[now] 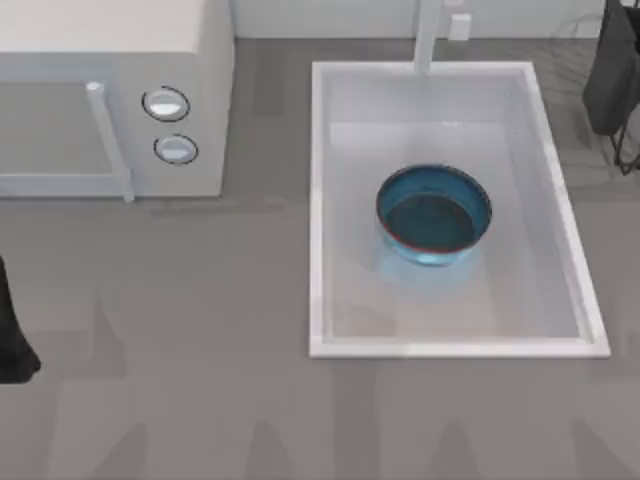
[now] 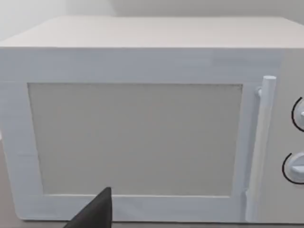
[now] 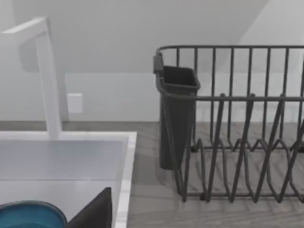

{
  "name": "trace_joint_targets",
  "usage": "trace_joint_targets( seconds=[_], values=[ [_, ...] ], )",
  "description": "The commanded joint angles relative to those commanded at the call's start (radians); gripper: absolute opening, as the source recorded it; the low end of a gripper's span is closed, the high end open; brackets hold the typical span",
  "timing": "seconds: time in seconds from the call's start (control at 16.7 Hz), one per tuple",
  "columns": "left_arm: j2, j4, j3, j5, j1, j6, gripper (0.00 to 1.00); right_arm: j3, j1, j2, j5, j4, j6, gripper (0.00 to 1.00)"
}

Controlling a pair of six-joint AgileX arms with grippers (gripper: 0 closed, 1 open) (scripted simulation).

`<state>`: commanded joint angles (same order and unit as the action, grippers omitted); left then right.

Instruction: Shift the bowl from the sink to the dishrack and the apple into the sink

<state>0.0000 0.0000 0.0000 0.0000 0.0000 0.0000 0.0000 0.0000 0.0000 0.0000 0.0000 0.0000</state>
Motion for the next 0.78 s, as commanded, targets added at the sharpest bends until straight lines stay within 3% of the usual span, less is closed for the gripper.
trace_joint_targets(
  seconds=[0.36, 0.78],
  values=[
    [0.000, 0.000, 0.000, 0.000, 0.000, 0.000, 1.00, 0.085, 0.009, 0.088, 0.010, -0.037, 0.017, 1.00],
    [0.000, 0.000, 0.000, 0.000, 0.000, 0.000, 1.00, 0.527, 0.091, 0.550, 0.038, -0.259, 0.119, 1.00]
  ],
)
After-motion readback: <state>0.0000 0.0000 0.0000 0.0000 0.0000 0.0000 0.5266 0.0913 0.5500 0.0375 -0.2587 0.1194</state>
